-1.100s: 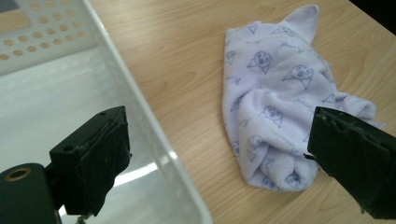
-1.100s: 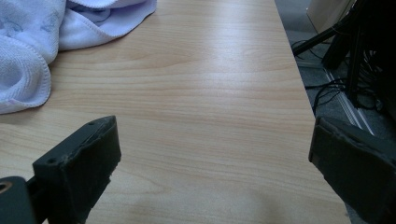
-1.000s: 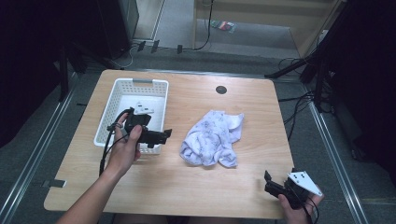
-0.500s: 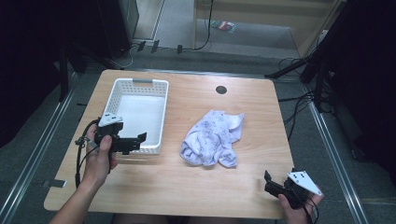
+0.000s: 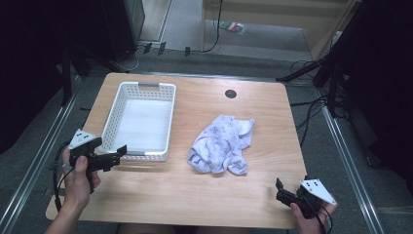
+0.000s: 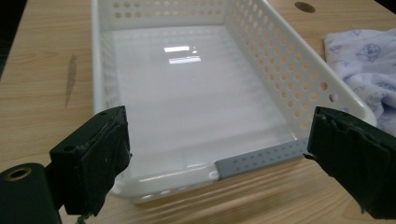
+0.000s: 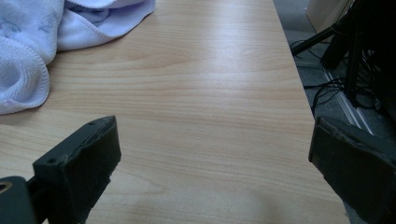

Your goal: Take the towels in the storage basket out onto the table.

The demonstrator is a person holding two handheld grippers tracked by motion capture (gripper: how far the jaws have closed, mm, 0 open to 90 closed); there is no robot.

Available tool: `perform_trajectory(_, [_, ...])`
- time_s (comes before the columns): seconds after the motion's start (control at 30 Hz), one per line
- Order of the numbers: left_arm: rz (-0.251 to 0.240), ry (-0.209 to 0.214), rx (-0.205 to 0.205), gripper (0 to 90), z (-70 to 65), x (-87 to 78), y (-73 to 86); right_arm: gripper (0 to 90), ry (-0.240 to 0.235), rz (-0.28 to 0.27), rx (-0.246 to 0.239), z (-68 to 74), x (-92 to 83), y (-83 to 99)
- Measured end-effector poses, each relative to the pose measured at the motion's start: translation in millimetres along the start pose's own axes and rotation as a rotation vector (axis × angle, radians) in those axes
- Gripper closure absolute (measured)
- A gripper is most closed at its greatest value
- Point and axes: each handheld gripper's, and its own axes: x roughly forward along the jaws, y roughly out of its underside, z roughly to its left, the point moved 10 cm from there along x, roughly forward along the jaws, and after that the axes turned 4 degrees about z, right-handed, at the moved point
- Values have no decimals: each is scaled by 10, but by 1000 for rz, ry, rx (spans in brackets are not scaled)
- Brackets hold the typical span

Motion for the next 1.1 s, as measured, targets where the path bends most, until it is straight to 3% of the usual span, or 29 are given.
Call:
perform_trajectory(0.27, [-65, -43, -57, 64, 323, -143, 233, 33, 1, -11, 0, -5, -12, -6])
perform_trajectory(0.5, [-75, -87, -118, 64, 653, -173, 495, 43, 10, -29, 5, -12, -28, -16])
perform_trajectory(0.67, [-84, -107, -115, 64, 822, -161, 614, 43, 13, -42, -2, -14, -38, -24])
perform_trajectory(0.7, [-74, -120, -131, 64, 898, -133, 696, 43, 13, -40, 4, -13, -37, -22])
perform_trajectory(0.8, [-61, -118, -154, 65, 948, -100, 774, 44, 13, -38, 6, -13, -38, -21])
perform_trajectory(0.83, [-52, -121, -188, 65, 988, -78, 800, 44, 14, -38, 6, -15, -36, -21])
perform_trajectory(0.9, [-60, -109, -210, 65, 1000, -75, 790, 45, 13, -38, 7, -15, -36, -21])
perform_trajectory(1.0, [-46, -113, -220, 65, 1009, -32, 810, 45, 11, -38, 9, -14, -36, -21])
perform_trajectory(1.1, [-43, -165, -195, 107, 1002, 13, 815, 46, 10, -32, 7, -14, -33, -16])
